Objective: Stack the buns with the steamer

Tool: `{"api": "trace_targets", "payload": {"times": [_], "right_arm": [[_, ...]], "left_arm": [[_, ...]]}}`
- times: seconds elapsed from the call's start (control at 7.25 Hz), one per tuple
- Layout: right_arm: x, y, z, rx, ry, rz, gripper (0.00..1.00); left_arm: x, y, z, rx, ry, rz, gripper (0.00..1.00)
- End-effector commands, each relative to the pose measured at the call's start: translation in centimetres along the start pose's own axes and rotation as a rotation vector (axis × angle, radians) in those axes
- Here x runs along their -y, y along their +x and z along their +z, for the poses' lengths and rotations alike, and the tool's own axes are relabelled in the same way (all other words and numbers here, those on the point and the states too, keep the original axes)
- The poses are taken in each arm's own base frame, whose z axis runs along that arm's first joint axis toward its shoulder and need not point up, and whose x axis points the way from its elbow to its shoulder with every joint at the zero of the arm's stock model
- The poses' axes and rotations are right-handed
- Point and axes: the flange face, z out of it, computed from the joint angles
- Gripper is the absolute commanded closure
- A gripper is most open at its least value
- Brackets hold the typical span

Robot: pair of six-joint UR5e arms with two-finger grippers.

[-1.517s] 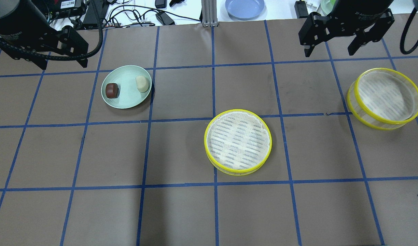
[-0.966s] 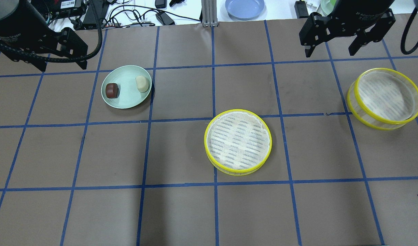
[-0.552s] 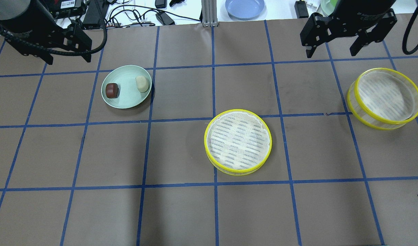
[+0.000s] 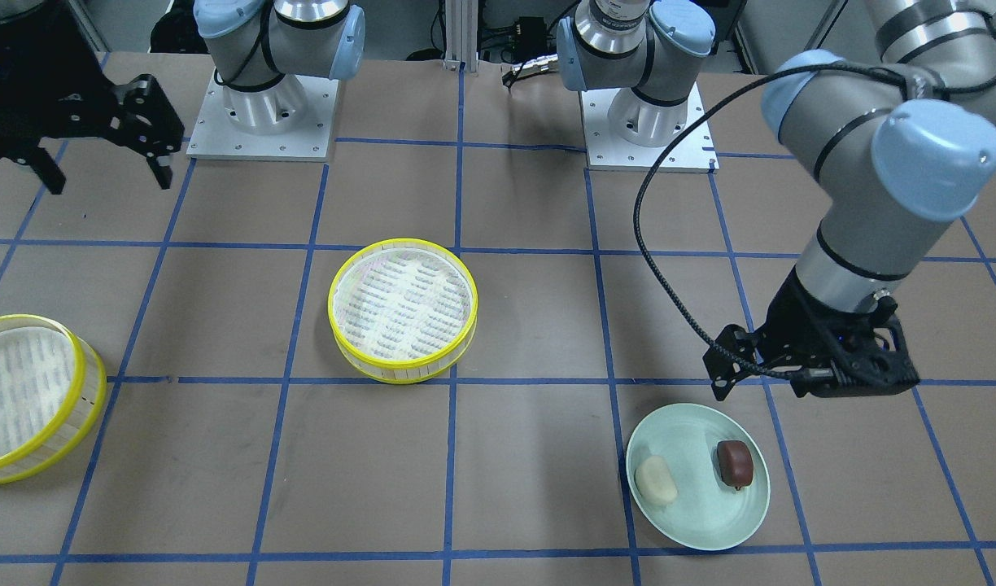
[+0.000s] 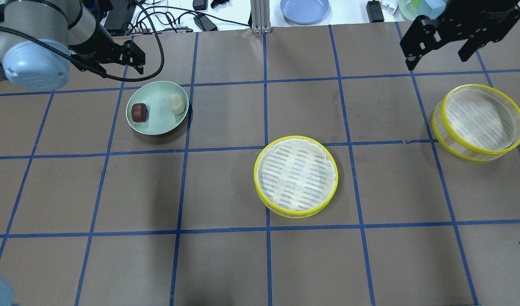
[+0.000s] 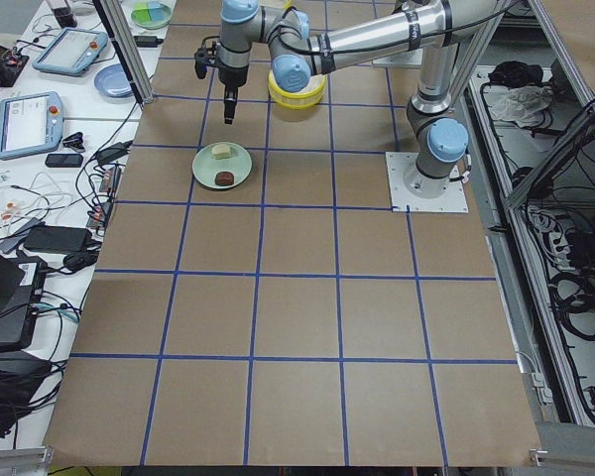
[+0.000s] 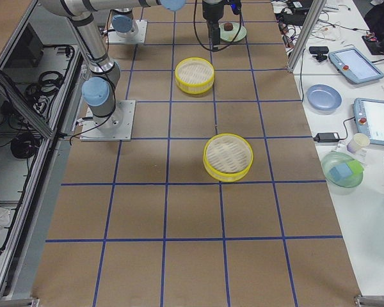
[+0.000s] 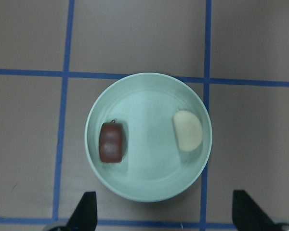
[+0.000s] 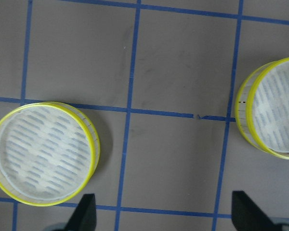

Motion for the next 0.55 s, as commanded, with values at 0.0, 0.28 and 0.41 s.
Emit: {"api": "trace_targets", "payload": {"times": [0.0,0.28,0.41], "right_arm": [[1.3,14.7,5.3,-0.002,-0.028,-0.102,0.00],[2.6,22.8,11.4,-0.005,-0.041,-0.186,0.00],[3.0,26.1,15.8,0.026,-0.073,-0.186,0.00]], "left_arm": [[1.2,0.2,7.7,-0.090,-0.043,-0.024,0.00],[1.2,0.2,12.1,-0.125,-0.105,-0.055,0.03],[1.0,0.1,13.8,-0.130,-0.133,-0.099,0.12]]}}
